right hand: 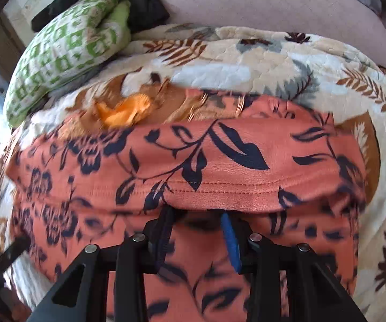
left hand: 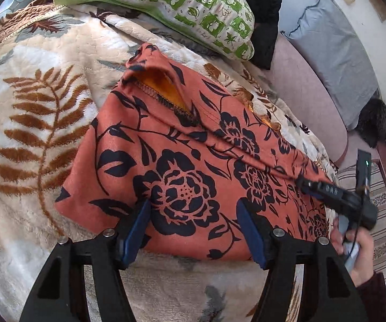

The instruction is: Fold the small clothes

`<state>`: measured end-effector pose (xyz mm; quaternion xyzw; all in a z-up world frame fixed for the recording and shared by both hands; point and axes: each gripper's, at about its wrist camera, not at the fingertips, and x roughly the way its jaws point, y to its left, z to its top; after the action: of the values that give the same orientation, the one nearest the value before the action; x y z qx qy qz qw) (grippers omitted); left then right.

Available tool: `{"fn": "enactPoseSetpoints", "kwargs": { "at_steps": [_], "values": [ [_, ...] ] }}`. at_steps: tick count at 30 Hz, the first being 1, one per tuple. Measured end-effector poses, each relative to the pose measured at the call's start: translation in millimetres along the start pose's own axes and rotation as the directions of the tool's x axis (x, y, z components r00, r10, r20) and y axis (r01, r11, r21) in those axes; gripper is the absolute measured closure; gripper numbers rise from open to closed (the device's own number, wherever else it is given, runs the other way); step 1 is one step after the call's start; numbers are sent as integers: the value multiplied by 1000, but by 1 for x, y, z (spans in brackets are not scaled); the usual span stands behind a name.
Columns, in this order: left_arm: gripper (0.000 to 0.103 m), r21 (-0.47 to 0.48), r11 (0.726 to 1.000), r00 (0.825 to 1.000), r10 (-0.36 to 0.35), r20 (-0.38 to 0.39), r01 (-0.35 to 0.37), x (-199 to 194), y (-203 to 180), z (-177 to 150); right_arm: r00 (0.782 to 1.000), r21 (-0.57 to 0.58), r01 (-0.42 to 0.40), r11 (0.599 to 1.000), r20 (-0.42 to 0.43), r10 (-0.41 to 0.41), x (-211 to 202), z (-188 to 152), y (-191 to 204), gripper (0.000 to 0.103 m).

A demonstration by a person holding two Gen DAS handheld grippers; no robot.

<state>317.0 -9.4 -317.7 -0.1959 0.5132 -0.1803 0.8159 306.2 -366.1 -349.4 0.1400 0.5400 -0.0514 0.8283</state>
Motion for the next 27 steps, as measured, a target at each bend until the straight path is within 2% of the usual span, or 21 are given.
{"fn": "enactPoseSetpoints", "kwargs": {
  "at_steps": [2, 4, 6, 7, 9, 11, 13, 15, 16, 18, 20, 24, 27],
  "values": [
    [36, -1, 1000, 1000, -12, -8, 12, 0, 2, 2, 995, 36, 43, 998, 83, -46, 4, 36, -4, 64],
    [36, -5, 1000, 1000, -22, -16, 22, 0, 3, 2, 975, 108, 40, 993, 211, -62, -11, 61, -8, 64],
    [36, -11, 1000, 999, -28, -26, 28, 0, 3, 3, 953, 146, -52, 988, 302, 5, -28, 71, -1, 62],
    [36, -21, 999, 999, -33, -28, 32, -1, 4, 3, 949, 127, -90, 988, 313, 46, -34, 70, 8, 62],
    [36, -45, 998, 999, -37, -29, 36, 0, 4, 5, 960, 34, -130, 991, 253, 117, -36, 62, 37, 62],
    [36, -54, 998, 999, -37, -29, 35, -2, 5, 3, 973, -106, -182, 978, 125, 194, -28, 38, 73, 62],
    [36, -58, 998, 999, -38, -29, 37, -3, 5, 1, 971, -227, -227, 947, 21, 238, -21, 6, 107, 62],
    [36, -60, 997, 999, -45, -29, 44, -8, 8, -2, 955, -280, -296, 913, -85, 284, -7, -18, 136, 62],
    [36, -63, 997, 998, -50, -29, 48, -9, 10, -3, 954, -301, -299, 905, -113, 278, 2, -24, 151, 62],
    [36, -68, 996, 998, -59, -31, 57, -10, 12, -4, 968, -341, -252, 906, -111, 227, 23, -18, 178, 61],
    [36, -62, 996, 997, -64, -33, 61, -10, 12, -4, 975, -325, -221, 920, -70, 210, 39, 7, 196, 61],
    [36, -51, 997, 997, -68, -45, 66, -10, 12, -4, 978, -153, -193, 969, 48, 202, 57, 71, 203, 60],
    [36, -58, 995, 995, -82, -55, 78, -9, 14, 0, 952, -65, -208, 976, 218, 217, 34, 93, 193, 60]
  ]
}}
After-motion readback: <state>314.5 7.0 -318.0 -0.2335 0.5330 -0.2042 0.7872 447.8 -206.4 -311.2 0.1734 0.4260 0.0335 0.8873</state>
